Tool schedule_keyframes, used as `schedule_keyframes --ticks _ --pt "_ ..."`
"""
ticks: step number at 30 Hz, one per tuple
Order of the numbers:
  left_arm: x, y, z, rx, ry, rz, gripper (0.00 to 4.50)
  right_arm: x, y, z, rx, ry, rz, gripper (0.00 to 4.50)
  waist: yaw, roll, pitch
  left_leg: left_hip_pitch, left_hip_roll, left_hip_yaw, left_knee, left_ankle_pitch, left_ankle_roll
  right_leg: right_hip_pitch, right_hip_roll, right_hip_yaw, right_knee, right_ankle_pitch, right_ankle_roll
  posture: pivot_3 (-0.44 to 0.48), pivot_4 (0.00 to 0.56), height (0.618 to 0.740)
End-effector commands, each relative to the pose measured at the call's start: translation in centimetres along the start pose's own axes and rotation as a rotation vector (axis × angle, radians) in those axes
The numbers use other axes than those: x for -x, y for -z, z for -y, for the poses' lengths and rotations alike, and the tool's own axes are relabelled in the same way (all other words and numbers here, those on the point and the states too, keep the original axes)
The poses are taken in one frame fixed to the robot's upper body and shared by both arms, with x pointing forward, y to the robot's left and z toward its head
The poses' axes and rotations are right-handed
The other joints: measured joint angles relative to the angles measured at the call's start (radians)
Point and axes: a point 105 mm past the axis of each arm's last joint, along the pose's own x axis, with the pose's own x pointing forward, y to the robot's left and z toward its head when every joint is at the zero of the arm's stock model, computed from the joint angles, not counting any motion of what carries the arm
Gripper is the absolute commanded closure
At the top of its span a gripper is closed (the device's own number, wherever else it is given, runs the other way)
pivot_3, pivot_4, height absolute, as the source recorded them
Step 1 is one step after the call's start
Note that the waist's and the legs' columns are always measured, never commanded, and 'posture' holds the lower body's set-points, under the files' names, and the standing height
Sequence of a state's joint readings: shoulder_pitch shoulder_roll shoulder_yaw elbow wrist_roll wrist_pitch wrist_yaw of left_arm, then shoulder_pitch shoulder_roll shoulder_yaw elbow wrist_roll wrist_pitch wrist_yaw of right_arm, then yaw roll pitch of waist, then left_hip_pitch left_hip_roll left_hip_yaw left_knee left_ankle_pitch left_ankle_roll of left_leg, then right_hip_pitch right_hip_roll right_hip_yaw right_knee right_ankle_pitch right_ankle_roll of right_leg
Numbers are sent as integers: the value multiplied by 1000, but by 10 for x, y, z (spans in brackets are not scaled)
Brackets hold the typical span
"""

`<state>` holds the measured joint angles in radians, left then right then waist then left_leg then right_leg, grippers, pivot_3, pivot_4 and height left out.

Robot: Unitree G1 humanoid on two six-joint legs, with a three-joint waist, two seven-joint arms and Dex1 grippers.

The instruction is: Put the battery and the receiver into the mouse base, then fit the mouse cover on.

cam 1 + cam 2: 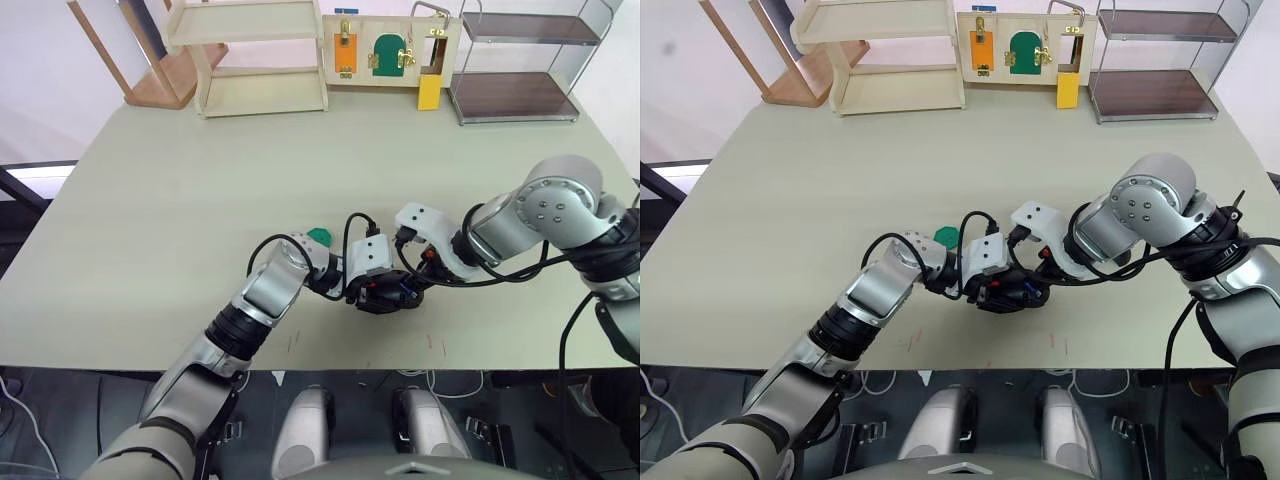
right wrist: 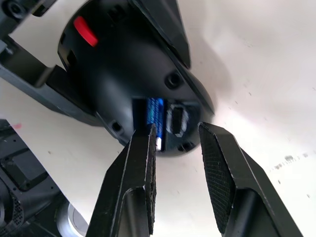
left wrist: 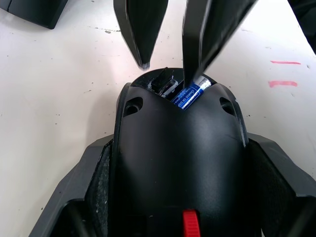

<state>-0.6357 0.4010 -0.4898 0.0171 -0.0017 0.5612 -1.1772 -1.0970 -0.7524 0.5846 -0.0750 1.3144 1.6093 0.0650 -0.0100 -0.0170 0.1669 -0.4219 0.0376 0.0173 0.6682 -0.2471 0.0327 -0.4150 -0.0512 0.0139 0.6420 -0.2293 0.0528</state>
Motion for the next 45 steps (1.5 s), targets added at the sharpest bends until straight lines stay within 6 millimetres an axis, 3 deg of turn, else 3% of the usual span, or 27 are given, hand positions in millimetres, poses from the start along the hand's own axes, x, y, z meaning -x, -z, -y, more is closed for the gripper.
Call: schedule_keyframes --ticks 1,7,11,20,21,22,23,25,31,38,45 --pt "-11 15 13 53 62 -49 1494 20 -10 -8 58 -24 70 3112 0 0 0 0 0 0 0 0 0 0 0 0 0 0 0 0 150 740" --pt "-10 16 13 60 56 -49 1494 32 4 -7 83 -23 102 3112 1 0 0 0 0 -1 0 0 0 0 0 0 0 0 0 0 150 740" --pt "-9 16 14 59 57 -54 1494 37 5 -1 136 10 218 3112 0 0 0 -1 0 -1 0 0 0 0 0 -1 0 0 0 0 150 740" --pt "-8 17 16 66 55 -56 1494 46 34 8 170 0 439 3112 3 0 0 0 0 1 0 0 0 1 2 0 0 0 0 0 150 740" --pt "-8 17 16 68 55 -56 1494 47 35 8 172 2 472 3652 2 0 0 1 0 1 0 0 0 1 2 0 0 0 0 0 150 740" --pt "-8 17 16 69 54 -56 1494 48 34 10 161 2 512 3745 2 0 0 1 0 1 1 0 0 1 2 0 0 0 0 0 150 740" --pt "-8 17 16 70 54 -56 1494 50 33 9 161 -2 564 4396 2 0 0 1 0 2 1 0 0 1 2 0 0 0 0 0 150 740" --pt "-9 17 16 73 54 -54 1494 52 31 7 191 0 655 4452 3 -1 0 2 0 2 1 0 0 2 2 1 0 0 0 0 150 740" --pt "-8 17 17 77 54 -51 1494 43 36 1 183 -14 760 4452 2 0 0 4 0 3 1 0 0 3 3 2 1 0 1 0 150 740" --pt "-7 18 18 80 47 -52 1494 19 48 -8 233 -19 800 4452 3 0 0 4 0 4 1 0 0 3 3 2 1 0 1 0 150 740" --pt "-6 19 17 78 48 -58 1494 -2 48 -4 257 11 830 4452 0 -1 0 6 0 4 1 0 0 4 4 3 2 0 0 0 150 740"
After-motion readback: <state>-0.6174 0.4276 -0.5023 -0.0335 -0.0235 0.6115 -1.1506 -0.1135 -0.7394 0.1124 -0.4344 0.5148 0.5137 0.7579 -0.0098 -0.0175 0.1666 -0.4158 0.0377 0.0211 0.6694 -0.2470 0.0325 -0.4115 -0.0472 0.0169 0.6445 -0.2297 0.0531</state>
